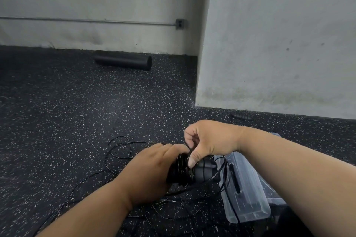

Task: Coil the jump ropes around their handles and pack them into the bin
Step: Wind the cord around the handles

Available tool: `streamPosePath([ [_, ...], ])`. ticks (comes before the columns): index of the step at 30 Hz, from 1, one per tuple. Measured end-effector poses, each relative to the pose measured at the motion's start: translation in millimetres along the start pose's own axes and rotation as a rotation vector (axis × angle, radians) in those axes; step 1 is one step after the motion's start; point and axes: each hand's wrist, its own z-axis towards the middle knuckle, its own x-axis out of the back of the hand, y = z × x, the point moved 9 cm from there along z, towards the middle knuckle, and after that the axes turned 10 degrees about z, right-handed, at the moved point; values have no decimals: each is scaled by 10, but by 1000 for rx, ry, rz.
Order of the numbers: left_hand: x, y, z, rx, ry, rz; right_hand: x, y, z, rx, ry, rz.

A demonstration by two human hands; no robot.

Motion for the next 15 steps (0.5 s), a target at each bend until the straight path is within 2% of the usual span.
streamPosePath([
  [4, 66, 113, -32, -56, 83, -54, -65, 74, 2, 9, -132, 137],
  [7, 148, 183, -39, -22, 127, -175, -70, 127, -8, 22, -213, 322],
  [10, 162, 189, -42, -1, 139, -192, -62, 175, -7, 26, -272, 458],
  [15, 172, 39, -83, 53, 172, -178, -53, 247, 21, 7, -278, 582],
])
